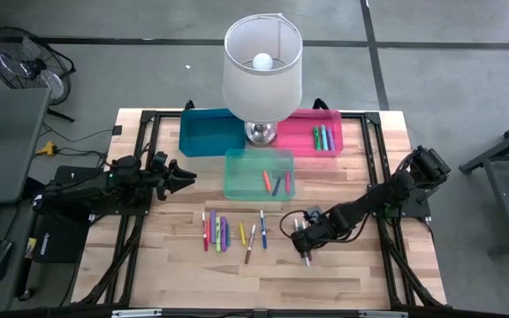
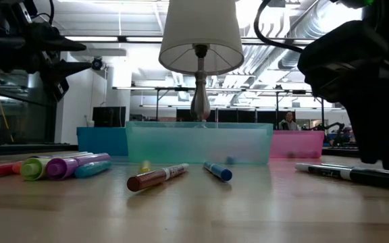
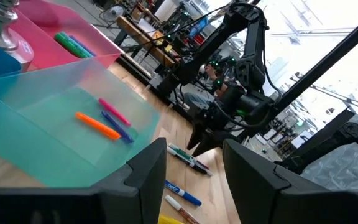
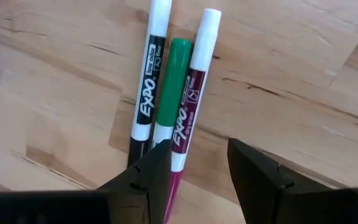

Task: Pick & Place Markers
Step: Put the dark red marker pen into the blue bin

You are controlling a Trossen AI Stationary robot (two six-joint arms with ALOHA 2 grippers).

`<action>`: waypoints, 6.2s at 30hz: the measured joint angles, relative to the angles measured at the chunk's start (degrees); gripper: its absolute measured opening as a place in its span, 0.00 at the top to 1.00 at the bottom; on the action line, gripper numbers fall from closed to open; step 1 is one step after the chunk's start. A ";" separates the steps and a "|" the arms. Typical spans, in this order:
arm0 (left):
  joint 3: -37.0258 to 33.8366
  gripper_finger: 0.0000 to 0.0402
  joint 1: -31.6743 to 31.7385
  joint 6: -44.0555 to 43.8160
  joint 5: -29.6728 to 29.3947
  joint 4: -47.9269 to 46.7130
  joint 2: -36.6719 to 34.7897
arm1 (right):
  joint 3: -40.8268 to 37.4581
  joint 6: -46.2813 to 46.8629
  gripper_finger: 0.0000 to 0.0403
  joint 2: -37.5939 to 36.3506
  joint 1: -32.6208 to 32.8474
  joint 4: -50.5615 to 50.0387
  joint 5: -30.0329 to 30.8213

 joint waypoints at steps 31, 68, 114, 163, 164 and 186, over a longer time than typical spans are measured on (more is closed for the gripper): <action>0.06 0.61 0.00 -0.13 -0.03 -1.07 0.00 | 0.22 7.11 0.64 3.45 5.19 -3.26 -3.12; 0.06 0.61 -0.01 -2.93 0.95 -1.14 0.00 | -0.23 4.30 0.94 0.68 5.75 -6.95 -0.54; 7.54 0.61 -0.01 5.03 -4.12 25.17 26.15 | 0.09 -46.85 0.94 -9.90 -18.25 43.96 19.50; 42.42 0.61 0.00 12.41 13.29 32.80 78.16 | 0.09 -54.23 0.94 -9.90 -18.75 41.77 15.84; 42.42 0.61 0.01 12.43 13.28 32.74 78.16 | 0.09 -54.05 0.94 -9.90 -18.73 41.32 16.14; 42.40 0.61 0.01 13.96 9.28 32.36 78.14 | 0.11 -55.91 0.94 -19.66 -19.02 33.08 22.88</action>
